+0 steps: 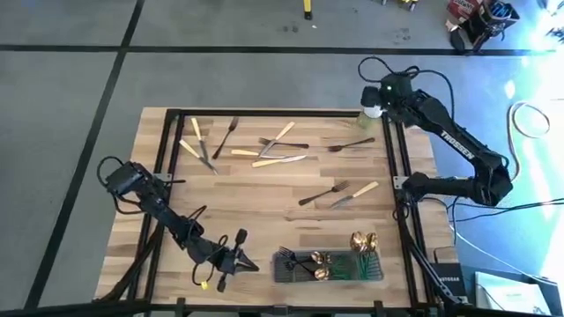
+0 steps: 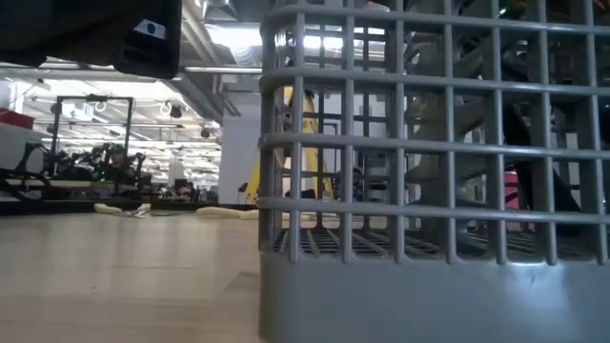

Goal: Sort silverware
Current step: Move the spray bottle from middle right to top right, then put the top right black fork into the gray cutlery rack

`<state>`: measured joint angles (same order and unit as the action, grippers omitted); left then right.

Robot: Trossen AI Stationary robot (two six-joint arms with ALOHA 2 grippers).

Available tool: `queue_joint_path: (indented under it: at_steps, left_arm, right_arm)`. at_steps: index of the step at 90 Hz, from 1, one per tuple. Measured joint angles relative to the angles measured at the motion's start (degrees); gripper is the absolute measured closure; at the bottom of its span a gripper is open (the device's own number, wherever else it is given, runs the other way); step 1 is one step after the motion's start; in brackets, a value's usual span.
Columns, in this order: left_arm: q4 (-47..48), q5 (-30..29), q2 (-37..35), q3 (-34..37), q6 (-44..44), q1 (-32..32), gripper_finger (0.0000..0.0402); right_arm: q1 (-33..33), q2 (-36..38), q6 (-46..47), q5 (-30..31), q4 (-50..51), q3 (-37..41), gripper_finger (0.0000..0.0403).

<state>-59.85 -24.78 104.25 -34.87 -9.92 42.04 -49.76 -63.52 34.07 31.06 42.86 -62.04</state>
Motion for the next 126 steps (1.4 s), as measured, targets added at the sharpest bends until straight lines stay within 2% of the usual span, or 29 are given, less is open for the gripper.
queue_joint_path:
  at_steps: [18,48,53,73,86,106,118,126]
  left_arm:
    - [0.15,0.05,0.0,0.02,-1.72,0.77,0.0402]
    - [0.63,-0.07,-0.88,0.0,-1.55,0.79,0.0402]
    - [0.98,-0.19,-1.21,0.02,-2.03,0.79,0.0402]
    - [0.89,-0.3,-1.9,0.02,-2.7,0.86,0.0402]
    - [0.69,-0.45,-1.9,0.02,-2.64,0.79,0.0402]
    - [0.3,-0.47,-2.16,0.02,-2.64,0.01,0.0402]
    - [0.21,0.26,-3.93,0.02,-2.68,-0.99,0.0402]
    - [0.23,2.04,-5.84,0.43,-2.69,-2.01,0.0402]
  right_arm:
    - [-0.08,-5.31,3.63,1.95,2.36,-0.37,0.0345]
    - [-0.13,-5.99,3.21,0.91,1.35,-0.33,0.0341]
    - [-0.13,-5.8,2.86,0.8,1.41,-0.35,0.0314]
    - [-0.09,-3.37,0.67,-1.51,0.94,-0.13,0.015]
    - [-0.09,-1.16,-2.85,-1.76,-1.37,-0.41,0.0092]
    - [1.57,0.43,-4.74,-4.92,0.02,-5.78,0.009]
    - [7.09,1.39,-10.6,-6.73,-2.69,-8.84,0.0097]
    - [11.86,1.15,-18.39,-8.44,-2.72,-9.05,0.0107]
